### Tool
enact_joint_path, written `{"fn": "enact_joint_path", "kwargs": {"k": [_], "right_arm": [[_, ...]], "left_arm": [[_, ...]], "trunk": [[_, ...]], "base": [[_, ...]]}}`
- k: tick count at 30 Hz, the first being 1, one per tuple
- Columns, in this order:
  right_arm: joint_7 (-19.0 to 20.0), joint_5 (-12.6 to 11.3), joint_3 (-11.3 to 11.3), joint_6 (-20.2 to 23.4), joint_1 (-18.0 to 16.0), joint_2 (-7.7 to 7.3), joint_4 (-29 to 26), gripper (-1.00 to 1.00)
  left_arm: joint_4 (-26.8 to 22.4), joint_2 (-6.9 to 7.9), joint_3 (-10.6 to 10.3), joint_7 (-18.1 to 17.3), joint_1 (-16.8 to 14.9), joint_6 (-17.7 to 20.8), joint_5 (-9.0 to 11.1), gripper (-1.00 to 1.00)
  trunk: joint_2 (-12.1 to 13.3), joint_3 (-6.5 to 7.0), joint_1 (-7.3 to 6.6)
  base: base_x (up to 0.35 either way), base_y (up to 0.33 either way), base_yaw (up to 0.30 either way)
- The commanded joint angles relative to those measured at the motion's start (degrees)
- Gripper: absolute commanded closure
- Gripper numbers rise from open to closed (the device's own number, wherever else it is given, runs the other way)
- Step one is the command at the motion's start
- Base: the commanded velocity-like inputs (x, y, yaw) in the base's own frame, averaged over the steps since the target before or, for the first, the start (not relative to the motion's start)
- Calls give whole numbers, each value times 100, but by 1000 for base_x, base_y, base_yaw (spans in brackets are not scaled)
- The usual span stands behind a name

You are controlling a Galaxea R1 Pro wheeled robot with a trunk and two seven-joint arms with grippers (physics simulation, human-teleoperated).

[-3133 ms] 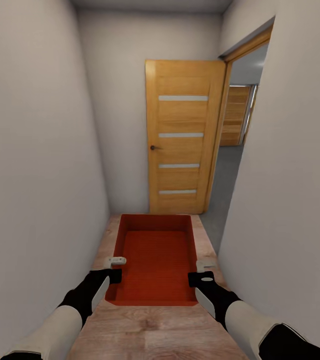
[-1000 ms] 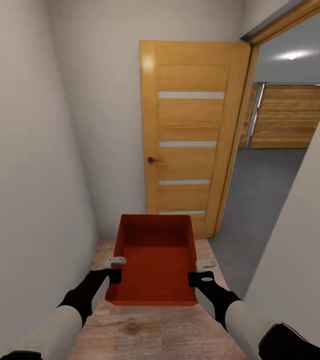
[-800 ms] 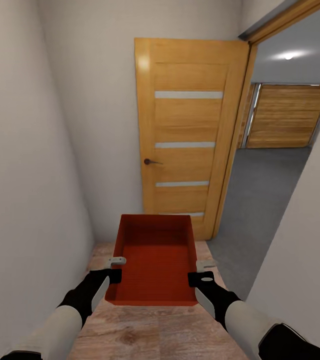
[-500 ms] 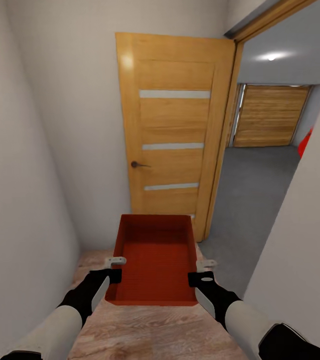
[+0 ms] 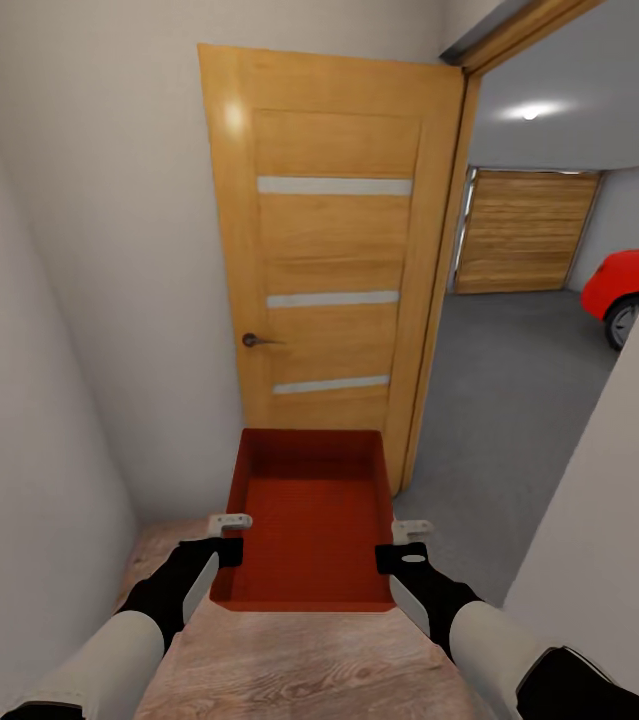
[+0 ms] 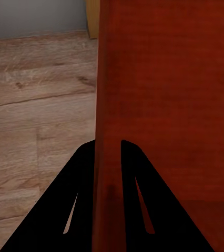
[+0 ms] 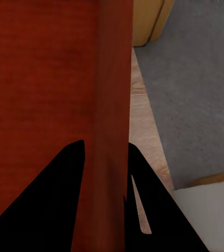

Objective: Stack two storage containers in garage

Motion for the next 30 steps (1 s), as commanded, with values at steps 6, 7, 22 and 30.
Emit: {"fn": "enact_joint_path", "kwargs": {"k": [6,7,22,30], "right_arm": [[-490,137,-114,-20,-6,16,-23,100],[-488,136,-114,-20,-6,16,-23,100],[-480,121,-114,7,-6,16,-23,100],[-485,128,-114,-20,-6,16,-23,100]], "left_arm": [[-3,-28,92,71,-2,44,-77,100],[-5,-28,89,71,-2,44,-77,100],[-96,-28,93,62,-2,44,-77,100],[-80,-28,112,66,-2,45,-57,100]], "trunk": [[-13,-12,7],[-13,-12,7],[-13,-12,7],[-13,-12,7]], "base": [[323,0,0],[323,0,0],[99,0,0],[90,24,0]]}}
